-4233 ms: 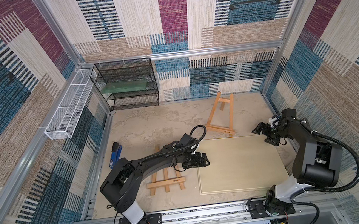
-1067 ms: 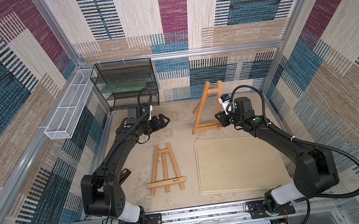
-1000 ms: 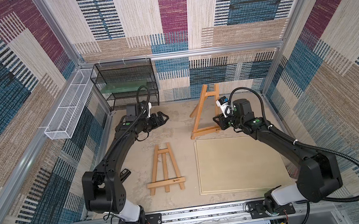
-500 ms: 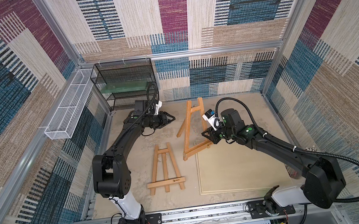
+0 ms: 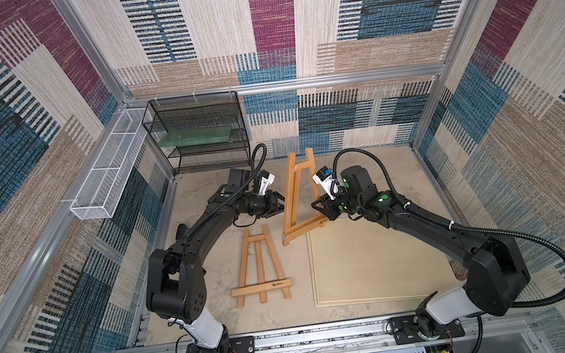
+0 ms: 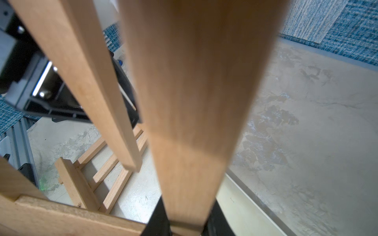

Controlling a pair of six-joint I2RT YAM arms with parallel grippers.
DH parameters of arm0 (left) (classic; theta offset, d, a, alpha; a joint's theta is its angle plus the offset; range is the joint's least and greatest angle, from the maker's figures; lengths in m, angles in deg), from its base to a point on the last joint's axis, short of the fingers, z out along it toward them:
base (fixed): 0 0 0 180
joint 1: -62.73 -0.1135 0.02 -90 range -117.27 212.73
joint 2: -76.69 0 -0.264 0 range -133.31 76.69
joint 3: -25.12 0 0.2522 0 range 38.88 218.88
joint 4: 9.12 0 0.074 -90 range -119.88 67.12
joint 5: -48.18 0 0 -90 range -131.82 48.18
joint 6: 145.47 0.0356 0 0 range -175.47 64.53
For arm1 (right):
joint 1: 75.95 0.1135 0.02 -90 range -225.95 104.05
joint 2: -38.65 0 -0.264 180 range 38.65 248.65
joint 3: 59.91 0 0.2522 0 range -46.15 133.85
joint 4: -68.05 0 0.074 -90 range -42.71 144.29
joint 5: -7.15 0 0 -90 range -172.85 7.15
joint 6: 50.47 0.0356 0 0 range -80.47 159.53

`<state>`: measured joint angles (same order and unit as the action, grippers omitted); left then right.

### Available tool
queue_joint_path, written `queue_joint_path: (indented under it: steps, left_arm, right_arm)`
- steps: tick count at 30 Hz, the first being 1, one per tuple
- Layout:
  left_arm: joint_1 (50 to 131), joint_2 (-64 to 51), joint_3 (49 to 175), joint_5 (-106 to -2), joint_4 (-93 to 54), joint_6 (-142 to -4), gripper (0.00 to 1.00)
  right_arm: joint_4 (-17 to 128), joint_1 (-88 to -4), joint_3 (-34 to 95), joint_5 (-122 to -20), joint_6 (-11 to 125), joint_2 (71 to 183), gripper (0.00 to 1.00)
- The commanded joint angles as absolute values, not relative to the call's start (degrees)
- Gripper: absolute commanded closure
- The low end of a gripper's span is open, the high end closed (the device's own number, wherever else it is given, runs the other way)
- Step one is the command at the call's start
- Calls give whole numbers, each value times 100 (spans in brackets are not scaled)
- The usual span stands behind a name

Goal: Disassemble the easel
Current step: Fold up the easel.

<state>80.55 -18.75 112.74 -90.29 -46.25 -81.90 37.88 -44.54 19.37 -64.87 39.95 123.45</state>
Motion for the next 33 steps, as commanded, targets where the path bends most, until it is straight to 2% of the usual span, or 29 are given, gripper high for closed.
queue_joint_path:
  steps: [1,11,16,18,21,24,26,33]
  left_arm:
    - [8114,-1790,11092,-9394,-4182,-8576,60]
    - [8310,-1667,10630,-10214,-2809,-9520,59]
    - [8321,-1515,10540,-10135,-3024,-9303,58]
    - [8276,-1401,10685,-9759,-3784,-8777,56]
    - [8092,-1060,10834,-8617,-4886,-8163,54]
    - [7837,-413,10566,-7587,-5060,-8189,49]
    - [7668,115,10328,-6711,-5143,-8250,42]
    - [7195,985,10169,-5082,-6023,-8108,33]
  right_arm:
    - [4200,-4462,2028,-6465,4087,12388,100]
    - [4293,-4452,2074,-6421,4140,12443,100]
    - [4334,-4447,2096,-6371,4157,12473,100]
    - [4347,-4441,2101,-6331,4168,12476,100]
    - [4348,-4432,2113,-6240,4173,12478,100]
    - [4372,-4351,2116,-6155,4215,12500,100]
    - [4422,-4252,2116,-6099,4280,12576,100]
    - [4089,-3680,2759,-6098,4845,13503,100]
